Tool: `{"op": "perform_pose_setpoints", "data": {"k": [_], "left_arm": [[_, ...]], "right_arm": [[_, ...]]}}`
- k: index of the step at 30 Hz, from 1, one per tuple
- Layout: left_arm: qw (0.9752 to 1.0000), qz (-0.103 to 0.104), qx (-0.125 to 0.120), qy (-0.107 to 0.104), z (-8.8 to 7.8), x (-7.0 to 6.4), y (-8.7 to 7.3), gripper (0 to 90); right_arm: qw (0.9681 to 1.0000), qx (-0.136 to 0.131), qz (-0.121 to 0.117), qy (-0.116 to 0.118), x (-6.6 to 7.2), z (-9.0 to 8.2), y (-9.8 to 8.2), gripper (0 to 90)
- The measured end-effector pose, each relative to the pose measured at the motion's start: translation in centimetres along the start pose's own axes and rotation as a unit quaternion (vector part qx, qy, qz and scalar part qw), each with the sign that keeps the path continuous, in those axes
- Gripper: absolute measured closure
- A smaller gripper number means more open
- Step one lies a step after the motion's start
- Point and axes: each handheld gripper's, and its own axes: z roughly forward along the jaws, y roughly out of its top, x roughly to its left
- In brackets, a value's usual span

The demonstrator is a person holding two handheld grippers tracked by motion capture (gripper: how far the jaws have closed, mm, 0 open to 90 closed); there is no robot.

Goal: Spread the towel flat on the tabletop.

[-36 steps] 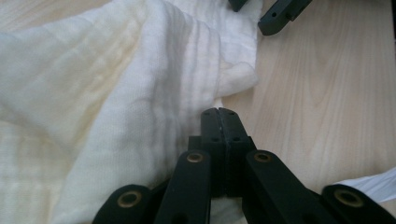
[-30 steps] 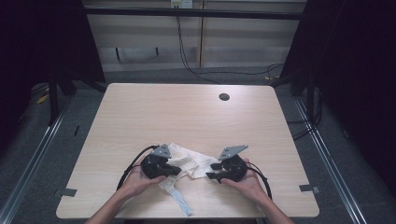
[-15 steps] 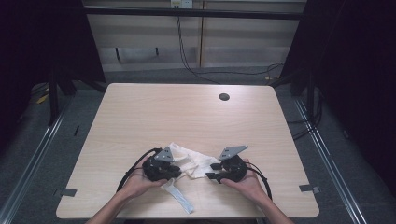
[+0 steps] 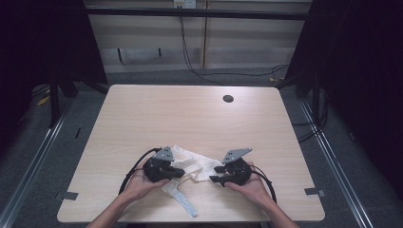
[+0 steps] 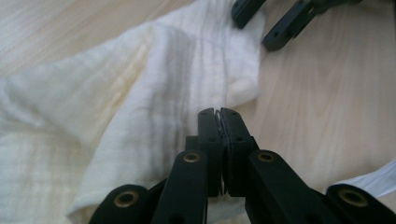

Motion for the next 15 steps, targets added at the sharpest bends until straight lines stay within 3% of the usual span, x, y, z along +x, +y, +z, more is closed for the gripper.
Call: {"op": "perform_pose_setpoints", "data": {"k": [8, 10, 11, 15], "left_arm": [[0.9991, 0.005, -0.040, 0.015, -2.3, -0.5, 1.0, 88.3], [0.9984, 0.005, -0.049, 0.027, -3.3, -0.4, 1.0, 88.3], [0.9974, -0.001, -0.062, 0.036, -4.6, -0.2, 0.7, 88.4], [0.9960, -0.008, -0.071, 0.053, -6.3, 0.2, 0.0, 88.5]], "right_arm": [[1.0000, 0.002, 0.000, 0.000, 0.0, 0.0, 0.0, 57.4], [1.0000, 0.002, 0.001, 0.001, 0.1, 0.0, 0.0, 57.7], [0.9999, 0.009, 0.008, -0.002, 0.1, -0.2, 0.1, 62.0], [0.9999, 0.010, 0.009, 0.010, 0.3, -0.7, 0.3, 64.1]]}}
